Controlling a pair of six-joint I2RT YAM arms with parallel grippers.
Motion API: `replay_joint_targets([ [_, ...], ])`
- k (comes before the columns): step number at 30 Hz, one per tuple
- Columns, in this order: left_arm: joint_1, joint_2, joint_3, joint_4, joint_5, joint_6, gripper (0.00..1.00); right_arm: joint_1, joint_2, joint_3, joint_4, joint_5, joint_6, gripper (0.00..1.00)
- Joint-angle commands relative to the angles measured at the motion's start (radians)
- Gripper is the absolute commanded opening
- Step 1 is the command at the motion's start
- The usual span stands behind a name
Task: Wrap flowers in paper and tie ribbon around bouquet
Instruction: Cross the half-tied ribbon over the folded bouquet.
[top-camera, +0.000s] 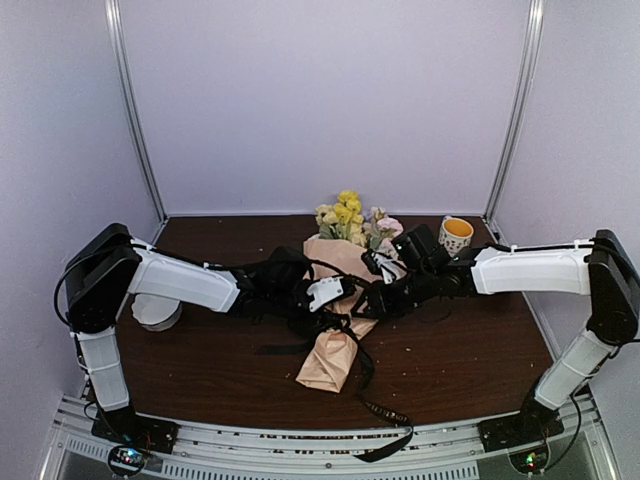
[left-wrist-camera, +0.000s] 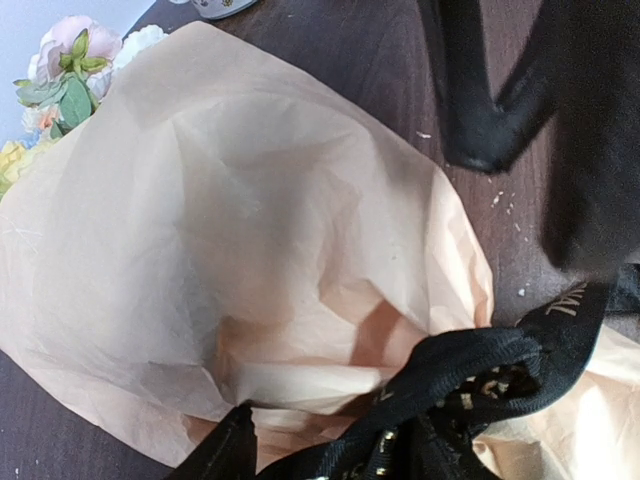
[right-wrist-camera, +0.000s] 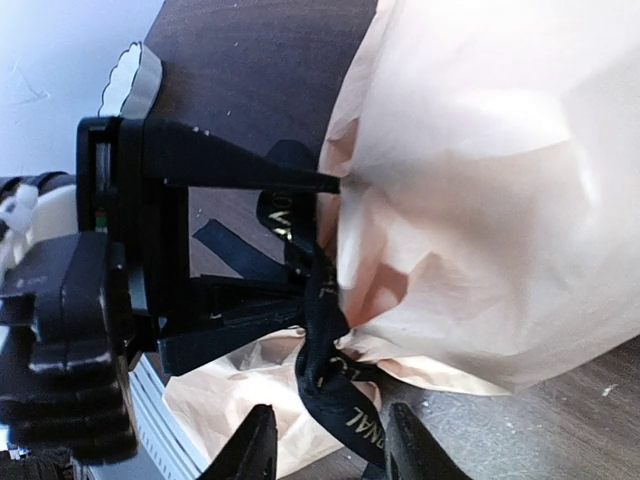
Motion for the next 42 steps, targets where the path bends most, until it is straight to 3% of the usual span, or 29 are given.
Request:
replay_joint_targets([
  [1, 0.0, 0.016, 0.022, 0.028, -0.014, -0.01, 0.55, -0.043, -0.047, -0.028, 0.005, 0.059, 0.016, 0.3],
  [5, -0.001, 0.015, 0.02, 0.028, -0.018, -0.015, 0.55, -0.039, 0.014, -0.026, 0.043, 0.025, 0.031, 0.15],
  [11, 0.0, 0.004, 0.016, 0.034, -0.023, -0.019, 0.55, -0.003, 0.099, 0.011, 0.096, -0.03, 0.034, 0.08],
  [19, 0.006, 0.005, -0.001, 0.071, -0.009, -0.042, 0.55, 0.002, 0.176, 0.02, 0.239, -0.131, 0.057, 0.13],
  [42, 0.034, 0.0, -0.014, 0.076, 0.027, -0.078, 0.55, 0.005, 0.237, 0.029, 0.347, -0.149, 0.121, 0.18],
])
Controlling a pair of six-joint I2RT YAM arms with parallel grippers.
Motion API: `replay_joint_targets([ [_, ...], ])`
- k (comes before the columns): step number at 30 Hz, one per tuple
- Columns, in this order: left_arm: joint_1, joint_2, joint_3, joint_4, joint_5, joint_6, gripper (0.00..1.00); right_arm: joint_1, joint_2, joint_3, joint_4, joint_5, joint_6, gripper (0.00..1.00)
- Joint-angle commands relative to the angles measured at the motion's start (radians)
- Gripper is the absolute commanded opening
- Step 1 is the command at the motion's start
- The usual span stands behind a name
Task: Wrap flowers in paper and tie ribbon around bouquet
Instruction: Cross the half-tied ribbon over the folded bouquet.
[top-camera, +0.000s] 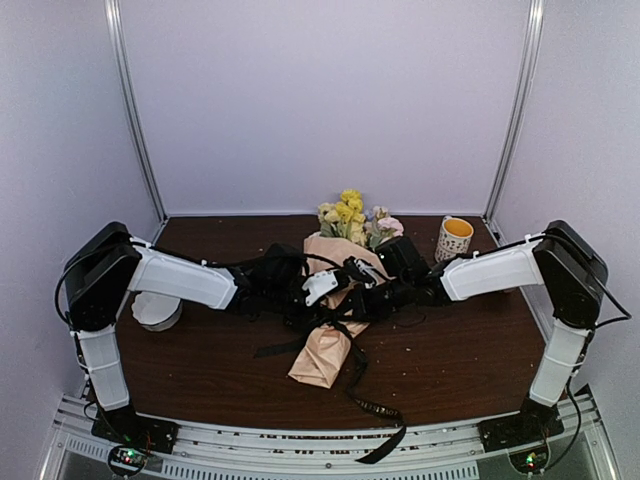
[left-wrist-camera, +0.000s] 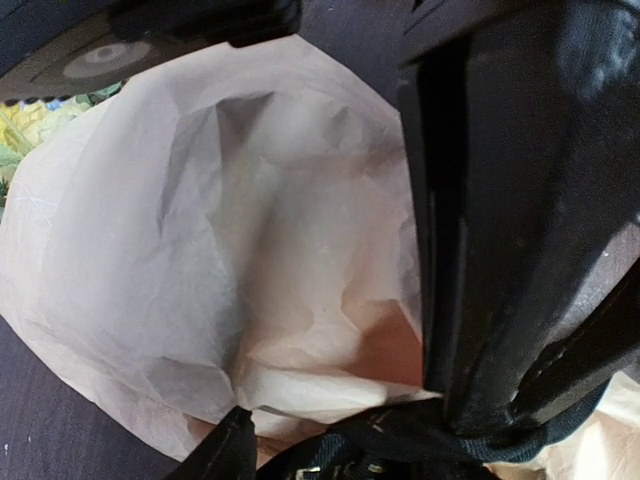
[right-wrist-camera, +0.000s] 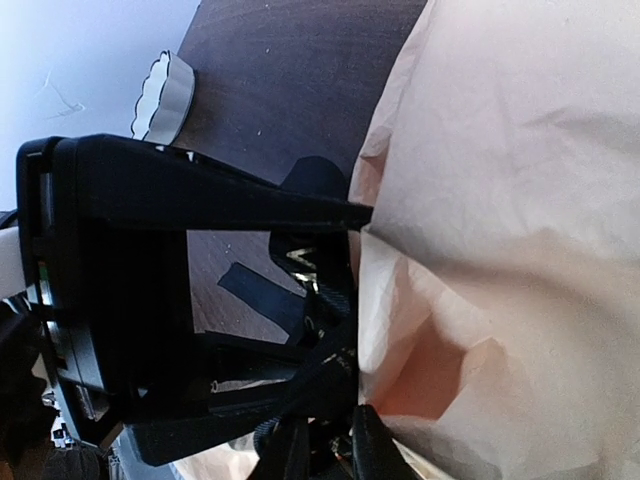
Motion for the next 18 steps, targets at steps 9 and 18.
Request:
replay_joint_targets([
  [9, 0.007, -0.001, -0.012, 0.061, 0.022, -0.018, 0.55, 0.019, 0.052, 0.02, 0.091, -0.046, 0.045, 0.22],
  [18, 0.01, -0.005, -0.012, 0.061, 0.018, -0.022, 0.55, 0.022, 0.054, 0.013, 0.123, -0.066, 0.063, 0.02],
])
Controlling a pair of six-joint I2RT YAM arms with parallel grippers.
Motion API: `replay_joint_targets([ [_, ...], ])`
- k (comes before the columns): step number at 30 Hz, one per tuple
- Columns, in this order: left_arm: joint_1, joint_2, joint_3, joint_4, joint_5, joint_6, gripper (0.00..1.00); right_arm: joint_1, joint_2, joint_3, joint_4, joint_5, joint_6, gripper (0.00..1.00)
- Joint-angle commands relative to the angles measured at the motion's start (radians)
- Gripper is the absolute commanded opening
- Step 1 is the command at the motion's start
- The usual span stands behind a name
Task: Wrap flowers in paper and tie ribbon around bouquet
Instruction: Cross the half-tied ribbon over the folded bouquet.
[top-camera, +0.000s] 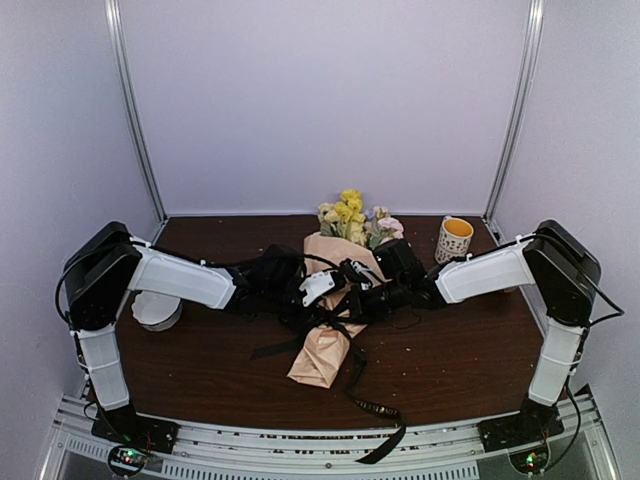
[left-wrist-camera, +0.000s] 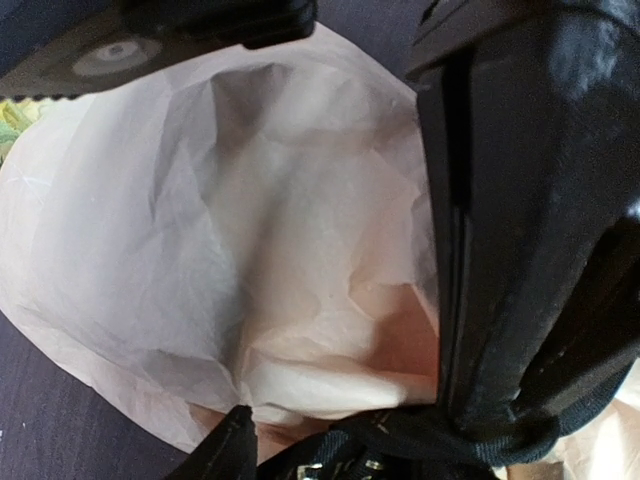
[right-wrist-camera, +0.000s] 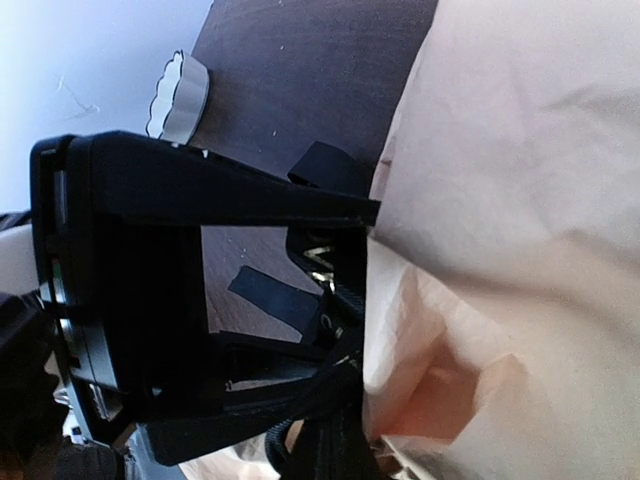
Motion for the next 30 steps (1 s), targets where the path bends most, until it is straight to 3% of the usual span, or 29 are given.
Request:
replay_joint_targets([
  [1, -0.001, -0.007, 0.0, 0.071, 0.017, -0.018, 0.55, 0.02, -0.001, 0.011, 0.03, -0.014, -0.001, 0.0],
  [12, 0.026, -0.073, -0.035, 0.063, 0.002, -0.017, 0.56, 0.008, -0.081, -0.017, -0.05, 0.088, -0.04, 0.0],
  [30, 0.027, -0.093, -0.042, 0.038, 0.02, -0.004, 0.6, 0.002, -0.112, -0.04, -0.082, 0.106, -0.063, 0.0],
])
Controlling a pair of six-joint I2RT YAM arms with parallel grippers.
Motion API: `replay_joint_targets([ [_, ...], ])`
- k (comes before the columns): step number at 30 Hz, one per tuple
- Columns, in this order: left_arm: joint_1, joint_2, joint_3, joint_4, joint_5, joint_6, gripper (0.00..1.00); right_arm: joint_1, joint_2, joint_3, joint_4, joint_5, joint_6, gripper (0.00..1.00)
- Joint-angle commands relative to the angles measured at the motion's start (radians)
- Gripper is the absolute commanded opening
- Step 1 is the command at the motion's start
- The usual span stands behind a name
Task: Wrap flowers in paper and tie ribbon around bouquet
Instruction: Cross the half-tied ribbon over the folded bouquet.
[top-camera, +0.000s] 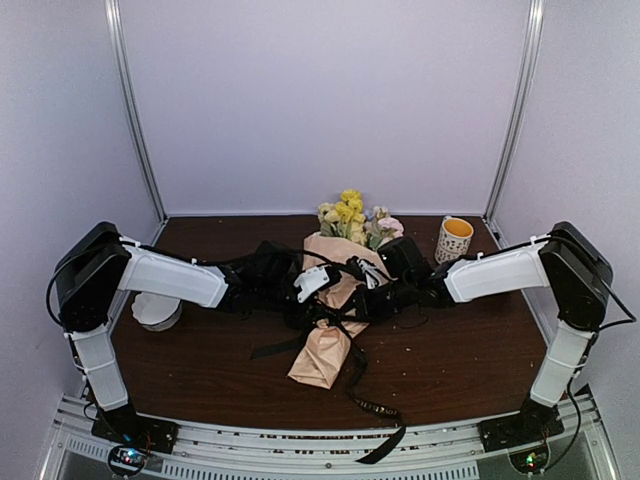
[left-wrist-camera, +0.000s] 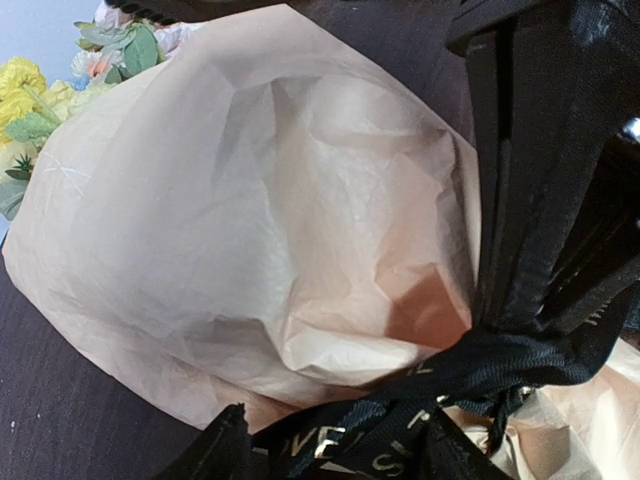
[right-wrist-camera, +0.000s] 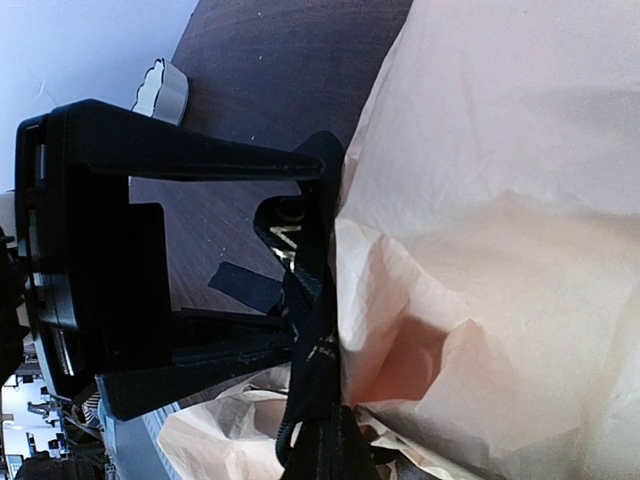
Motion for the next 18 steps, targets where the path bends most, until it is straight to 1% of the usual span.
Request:
replay_joint_targets([
  [1, 0.006, -0.042, -0.009, 0.029, 0.02, 0.004, 0.6, -0.002, -0.039, -0.02, 0.004, 0.015, -0.014, 0.0],
  [5, 0.007, -0.022, 0.005, 0.035, 0.02, -0.005, 0.58, -0.001, -0.037, -0.031, 0.067, -0.05, -0.002, 0.0],
  [9, 0.007, -0.011, 0.017, 0.056, 0.038, -0.017, 0.58, -0.001, -0.028, -0.027, 0.088, -0.061, -0.004, 0.0],
  [13, 0.007, 0.006, 0.032, 0.056, 0.049, -0.023, 0.58, -0.001, 0.009, -0.008, 0.099, -0.091, 0.015, 0.13],
  [18, 0.007, 0.012, 0.033, 0.059, 0.046, -0.025, 0.58, -0.001, 0.018, -0.011, 0.111, -0.09, 0.021, 0.19],
])
